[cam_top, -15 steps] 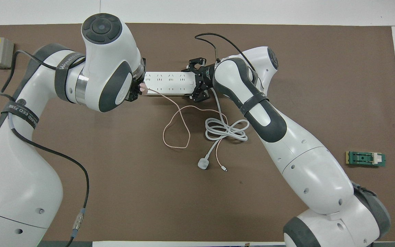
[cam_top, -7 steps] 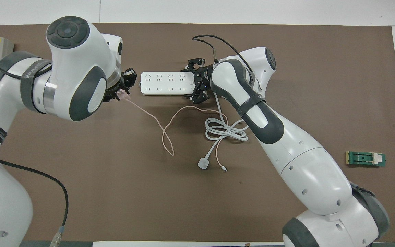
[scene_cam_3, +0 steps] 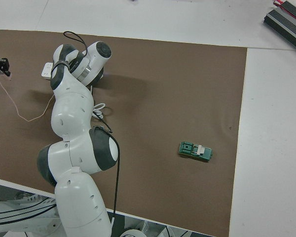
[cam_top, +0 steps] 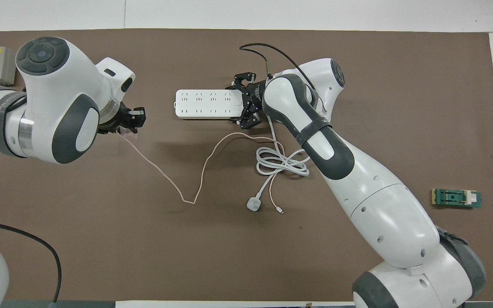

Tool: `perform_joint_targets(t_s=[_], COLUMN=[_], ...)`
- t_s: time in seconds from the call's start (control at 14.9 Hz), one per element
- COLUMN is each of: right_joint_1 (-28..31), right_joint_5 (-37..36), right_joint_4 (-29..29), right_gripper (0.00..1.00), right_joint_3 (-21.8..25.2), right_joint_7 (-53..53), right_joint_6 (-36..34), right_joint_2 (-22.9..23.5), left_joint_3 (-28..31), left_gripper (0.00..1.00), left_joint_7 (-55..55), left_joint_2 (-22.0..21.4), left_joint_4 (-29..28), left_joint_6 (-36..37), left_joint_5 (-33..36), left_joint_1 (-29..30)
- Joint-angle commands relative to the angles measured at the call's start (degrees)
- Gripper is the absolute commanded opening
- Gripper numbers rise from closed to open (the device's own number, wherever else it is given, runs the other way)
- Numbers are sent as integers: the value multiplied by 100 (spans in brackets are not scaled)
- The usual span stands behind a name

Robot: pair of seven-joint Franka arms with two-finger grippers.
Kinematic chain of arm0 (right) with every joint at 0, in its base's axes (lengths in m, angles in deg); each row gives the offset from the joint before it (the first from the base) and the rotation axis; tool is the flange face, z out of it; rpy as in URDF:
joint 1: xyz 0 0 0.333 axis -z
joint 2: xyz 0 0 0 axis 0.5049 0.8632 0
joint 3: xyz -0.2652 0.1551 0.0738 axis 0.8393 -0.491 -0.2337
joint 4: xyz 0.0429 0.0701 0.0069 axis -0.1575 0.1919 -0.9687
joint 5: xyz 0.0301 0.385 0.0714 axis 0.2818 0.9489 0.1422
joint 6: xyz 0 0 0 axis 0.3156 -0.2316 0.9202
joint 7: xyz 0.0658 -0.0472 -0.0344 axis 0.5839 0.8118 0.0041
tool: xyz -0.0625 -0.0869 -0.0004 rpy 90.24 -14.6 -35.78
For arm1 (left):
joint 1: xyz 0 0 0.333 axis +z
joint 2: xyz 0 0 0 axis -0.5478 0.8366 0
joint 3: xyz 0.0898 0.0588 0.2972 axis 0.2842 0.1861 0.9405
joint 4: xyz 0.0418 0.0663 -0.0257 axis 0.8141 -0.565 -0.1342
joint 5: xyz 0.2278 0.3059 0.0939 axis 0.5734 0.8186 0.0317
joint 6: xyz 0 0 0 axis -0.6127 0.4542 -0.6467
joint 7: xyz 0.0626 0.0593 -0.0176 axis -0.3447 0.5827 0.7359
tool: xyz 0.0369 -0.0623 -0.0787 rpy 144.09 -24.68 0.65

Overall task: Unplug charger and place it aside
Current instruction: 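Pull the pink plug out of the strip with the left gripper, then carry the plug toward the table edge while the right gripper withdraws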

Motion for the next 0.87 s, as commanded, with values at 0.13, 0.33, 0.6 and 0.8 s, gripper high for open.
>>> perform_joint_targets(t_s=[0.13, 0.33, 0.6, 0.8], right_joint_1=[217, 357, 516, 656], right_joint_5=[-210, -210, -219, -289], right_joint_4=[44, 106, 325, 448], right_gripper=[100, 100, 100, 100], right_joint_3=[-3, -3, 50, 111], right_joint_7=[202, 202, 184, 88], right_joint_6=[-369, -563, -914, -1256], right_joint_2=[-60, -183, -525, -771], left_joint_3=[-48, -30, -30, -30], left_gripper=[0, 0, 0, 0], left_joint_7=[-639, -1104, -1500, -1887], left_joint_2=[-390, -618, -952, -1049], left_joint_4=[-619, -1031, -1559, -1683], left_joint_6=[-245, -446, -684, -684], left_joint_5=[-59, -304, -314, -375], left_joint_1=[138, 147, 173, 314])
